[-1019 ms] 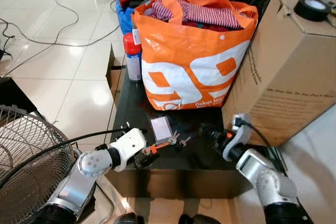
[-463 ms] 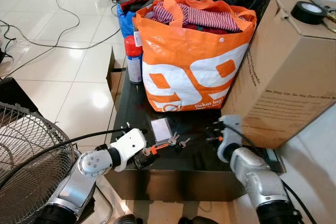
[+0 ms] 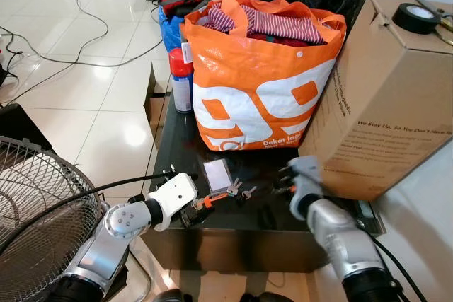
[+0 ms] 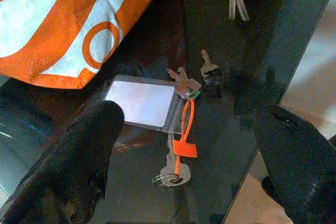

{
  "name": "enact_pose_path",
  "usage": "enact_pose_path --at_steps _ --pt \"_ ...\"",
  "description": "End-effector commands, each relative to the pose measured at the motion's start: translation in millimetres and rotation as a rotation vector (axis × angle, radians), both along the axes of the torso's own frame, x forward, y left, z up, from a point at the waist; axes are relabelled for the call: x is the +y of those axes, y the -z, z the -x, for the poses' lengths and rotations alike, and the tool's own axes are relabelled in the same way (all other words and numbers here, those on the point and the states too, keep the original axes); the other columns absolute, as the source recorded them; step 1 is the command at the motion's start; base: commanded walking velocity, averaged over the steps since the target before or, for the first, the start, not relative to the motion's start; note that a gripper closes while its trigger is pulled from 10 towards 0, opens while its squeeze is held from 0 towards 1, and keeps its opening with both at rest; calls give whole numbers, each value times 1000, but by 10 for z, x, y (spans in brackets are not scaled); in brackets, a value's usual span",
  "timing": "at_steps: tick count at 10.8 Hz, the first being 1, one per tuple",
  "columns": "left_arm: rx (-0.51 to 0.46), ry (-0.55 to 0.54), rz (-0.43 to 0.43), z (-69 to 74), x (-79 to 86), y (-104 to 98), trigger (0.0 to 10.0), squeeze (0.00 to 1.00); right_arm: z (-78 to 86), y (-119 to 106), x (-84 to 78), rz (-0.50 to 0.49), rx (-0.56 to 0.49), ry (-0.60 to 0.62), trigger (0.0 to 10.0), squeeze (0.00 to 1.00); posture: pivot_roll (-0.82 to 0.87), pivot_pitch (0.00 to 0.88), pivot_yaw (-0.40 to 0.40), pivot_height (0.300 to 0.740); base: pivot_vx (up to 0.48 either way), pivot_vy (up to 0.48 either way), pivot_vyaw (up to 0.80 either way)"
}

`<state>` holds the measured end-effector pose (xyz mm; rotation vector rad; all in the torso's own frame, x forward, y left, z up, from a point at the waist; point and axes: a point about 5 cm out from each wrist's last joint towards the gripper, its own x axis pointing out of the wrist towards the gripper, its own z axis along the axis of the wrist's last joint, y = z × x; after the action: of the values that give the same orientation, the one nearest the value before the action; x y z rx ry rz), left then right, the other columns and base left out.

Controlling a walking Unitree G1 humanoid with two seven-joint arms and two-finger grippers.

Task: Hang keys on a hook

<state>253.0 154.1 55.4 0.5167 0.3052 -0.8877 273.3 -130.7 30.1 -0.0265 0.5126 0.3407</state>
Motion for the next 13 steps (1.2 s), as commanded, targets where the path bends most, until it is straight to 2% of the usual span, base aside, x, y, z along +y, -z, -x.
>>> enact_pose_path --at_steps 1,5,6,10,13 --pt "0 9 -11 9 -4 11 10000 533 -13 13 -14 58 -8 -10 10000 0 -2 28 -52 740 0 0 0" --pt "6 14 -15 23 5 22 10000 541 -3 78 -36 123 -4 -15 10000 0 -6 37 -55 740 0 0 0" --pt "10 15 -18 28 10 26 10000 541 4 116 -48 163 -2 -22 10000 1000 -7 45 -57 740 0 0 0" --pt "14 12 -21 38 15 34 10000 537 37 179 -32 177 14 -37 10000 1000 -10 58 -59 740 0 0 0" --pt "17 6 -20 45 19 44 10000 533 33 229 -93 195 50 -49 10000 1000 -13 69 -65 740 0 0 0"
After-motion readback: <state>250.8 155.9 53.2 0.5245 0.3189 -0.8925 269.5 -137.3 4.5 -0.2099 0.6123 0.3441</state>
